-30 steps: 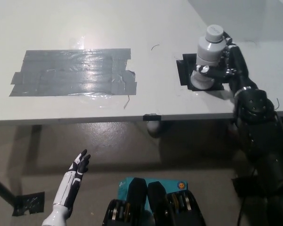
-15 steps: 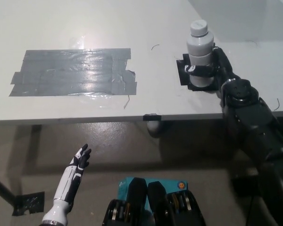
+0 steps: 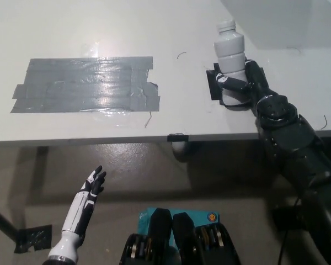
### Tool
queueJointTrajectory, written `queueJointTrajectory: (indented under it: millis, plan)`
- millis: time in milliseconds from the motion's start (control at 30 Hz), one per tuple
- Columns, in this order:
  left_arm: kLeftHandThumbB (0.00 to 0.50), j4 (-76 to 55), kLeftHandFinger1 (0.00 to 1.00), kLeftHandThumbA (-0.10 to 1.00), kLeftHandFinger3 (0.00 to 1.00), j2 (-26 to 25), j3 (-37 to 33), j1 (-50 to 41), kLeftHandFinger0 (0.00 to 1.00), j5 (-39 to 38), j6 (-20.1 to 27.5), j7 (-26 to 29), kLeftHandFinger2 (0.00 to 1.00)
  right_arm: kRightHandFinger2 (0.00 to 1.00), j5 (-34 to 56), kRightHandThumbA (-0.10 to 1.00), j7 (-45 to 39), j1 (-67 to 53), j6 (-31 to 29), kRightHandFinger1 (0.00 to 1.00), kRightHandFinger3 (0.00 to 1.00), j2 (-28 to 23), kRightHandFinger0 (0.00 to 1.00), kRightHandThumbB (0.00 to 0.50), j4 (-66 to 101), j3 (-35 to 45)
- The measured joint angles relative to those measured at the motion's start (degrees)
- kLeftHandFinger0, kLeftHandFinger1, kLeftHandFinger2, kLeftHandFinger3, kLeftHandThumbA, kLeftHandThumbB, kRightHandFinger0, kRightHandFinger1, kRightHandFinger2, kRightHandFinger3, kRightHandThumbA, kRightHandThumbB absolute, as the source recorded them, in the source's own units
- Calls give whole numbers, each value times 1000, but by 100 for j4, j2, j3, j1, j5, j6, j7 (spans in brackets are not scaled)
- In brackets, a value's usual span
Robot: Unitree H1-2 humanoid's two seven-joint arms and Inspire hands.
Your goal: A white bottle is kept in the middle of the desk infront of the robot and the robot picks it up with its right hand and passes it to a person
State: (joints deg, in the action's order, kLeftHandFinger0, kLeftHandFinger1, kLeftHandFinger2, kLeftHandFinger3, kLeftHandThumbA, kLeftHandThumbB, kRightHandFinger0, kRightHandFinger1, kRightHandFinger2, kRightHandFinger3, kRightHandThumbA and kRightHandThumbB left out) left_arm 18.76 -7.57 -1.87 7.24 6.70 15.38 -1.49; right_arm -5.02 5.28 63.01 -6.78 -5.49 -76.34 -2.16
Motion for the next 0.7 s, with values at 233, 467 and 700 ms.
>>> queueJointTrajectory:
  millis: [233, 467, 700]
  plan:
    - [148, -15, 1000, 994, 1000, -13, -2, -27, 1000, -11, 21, -1, 1000, 970, -63, -100, 18, -113, -121, 674, 955, 15, 214, 146, 166, -121]
    - [153, -12, 1000, 979, 1000, -7, -3, -103, 1000, -33, 23, -2, 1000, 967, -100, -100, -9, -201, -123, 640, 964, 138, 177, 150, 499, -258]
    - [179, -10, 1000, 1000, 1000, -8, -3, -102, 1000, -33, 40, -2, 1000, 943, -137, -100, -93, -136, -110, 589, 919, 361, 127, 148, 819, -432]
